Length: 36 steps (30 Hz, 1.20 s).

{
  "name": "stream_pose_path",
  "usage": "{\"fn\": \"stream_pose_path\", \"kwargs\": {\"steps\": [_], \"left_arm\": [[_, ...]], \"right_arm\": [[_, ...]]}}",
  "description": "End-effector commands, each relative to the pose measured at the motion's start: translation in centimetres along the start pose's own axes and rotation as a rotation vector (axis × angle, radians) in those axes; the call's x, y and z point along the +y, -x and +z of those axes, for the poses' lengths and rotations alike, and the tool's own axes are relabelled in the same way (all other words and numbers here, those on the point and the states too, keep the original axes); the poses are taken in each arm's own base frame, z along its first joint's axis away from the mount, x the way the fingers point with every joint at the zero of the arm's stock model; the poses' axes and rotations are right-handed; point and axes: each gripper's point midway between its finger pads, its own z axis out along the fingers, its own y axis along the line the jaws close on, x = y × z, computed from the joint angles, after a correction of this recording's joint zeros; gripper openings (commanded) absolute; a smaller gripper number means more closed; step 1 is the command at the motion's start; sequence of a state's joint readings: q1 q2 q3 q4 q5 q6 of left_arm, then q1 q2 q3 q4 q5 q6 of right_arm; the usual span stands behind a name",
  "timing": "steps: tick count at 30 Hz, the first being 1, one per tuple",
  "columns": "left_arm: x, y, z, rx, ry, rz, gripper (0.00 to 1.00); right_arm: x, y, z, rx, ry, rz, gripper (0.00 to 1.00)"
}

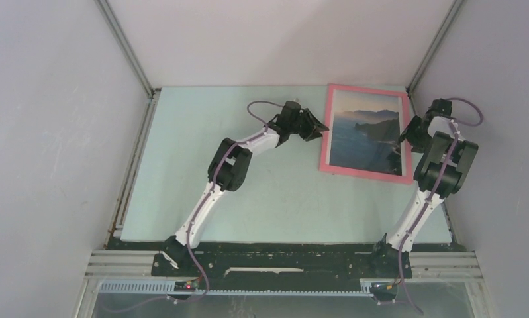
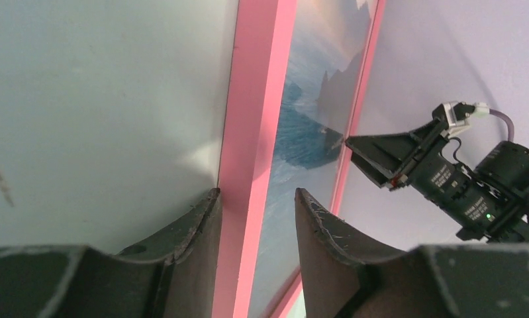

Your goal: Put the photo into the frame

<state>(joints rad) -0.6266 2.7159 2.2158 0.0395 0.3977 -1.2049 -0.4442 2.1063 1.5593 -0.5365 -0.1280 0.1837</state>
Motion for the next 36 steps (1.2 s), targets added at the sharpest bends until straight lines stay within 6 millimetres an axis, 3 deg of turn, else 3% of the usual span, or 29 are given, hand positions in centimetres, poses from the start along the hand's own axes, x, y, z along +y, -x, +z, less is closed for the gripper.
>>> {"fn": "stream_pose_path", "kwargs": {"steps": [1,5,9,12,15,18,21,23,27,30,32,36], "left_arm": [[-5.3,-10.4,0.6,0.238,-0.141,-0.075,0.45],[-6.1,-12.4,0.5,0.276,-0.155,-0.096,0.47],[-7.9,-11.8,-0.5,0.261,-0.164,-0.037,0.56],[-8.7,-9.5,-3.1,0.181,-0.081,0.125,0.71],[-9.8,-6.8,-7.4,0.088,-0.034,0.226,0.81],[-10.7,-4.8,-12.5,0.017,0.041,0.317,0.92],[-11.4,-4.4,-18.1,-0.018,0.095,0.411,0.96],[-11.9,-4.1,-22.5,-0.07,0.138,0.515,0.96],[-13.8,-3.9,-32.0,-0.207,0.18,0.65,0.95],[-16.7,-4.2,-40.1,-0.332,0.159,0.74,0.95],[-19.3,-4.3,-46.7,-0.467,0.117,0.784,0.95],[-21.6,-5.5,-56.7,-0.679,0.018,0.825,0.96]], "right_arm": [[5.6,0.5,-0.5,0.049,0.175,-0.071,0.62],[5.1,1.5,-0.6,0.034,0.139,-0.08,0.63],[3.4,2.7,-2.2,-0.014,0.024,-0.087,0.69],[2.1,3.8,-5.2,-0.031,-0.107,-0.087,0.8],[1.8,4.7,-10.1,-0.1,-0.212,-0.101,0.9],[3.5,4.7,-15.9,-0.211,-0.19,-0.111,0.99],[6.1,3.5,-21.2,-0.281,-0.121,-0.156,1.0],[9.6,1.2,-24.5,-0.323,-0.039,-0.232,1.0],[18.1,-6.0,-32.6,-0.41,0.31,-0.343,1.0],[22.2,-11.5,-38.3,-0.393,0.568,-0.427,1.0],[23.2,-14.8,-41.9,-0.377,0.71,-0.482,1.0],[21.9,-18.5,-48.5,-0.413,0.935,-0.527,1.0]]}}
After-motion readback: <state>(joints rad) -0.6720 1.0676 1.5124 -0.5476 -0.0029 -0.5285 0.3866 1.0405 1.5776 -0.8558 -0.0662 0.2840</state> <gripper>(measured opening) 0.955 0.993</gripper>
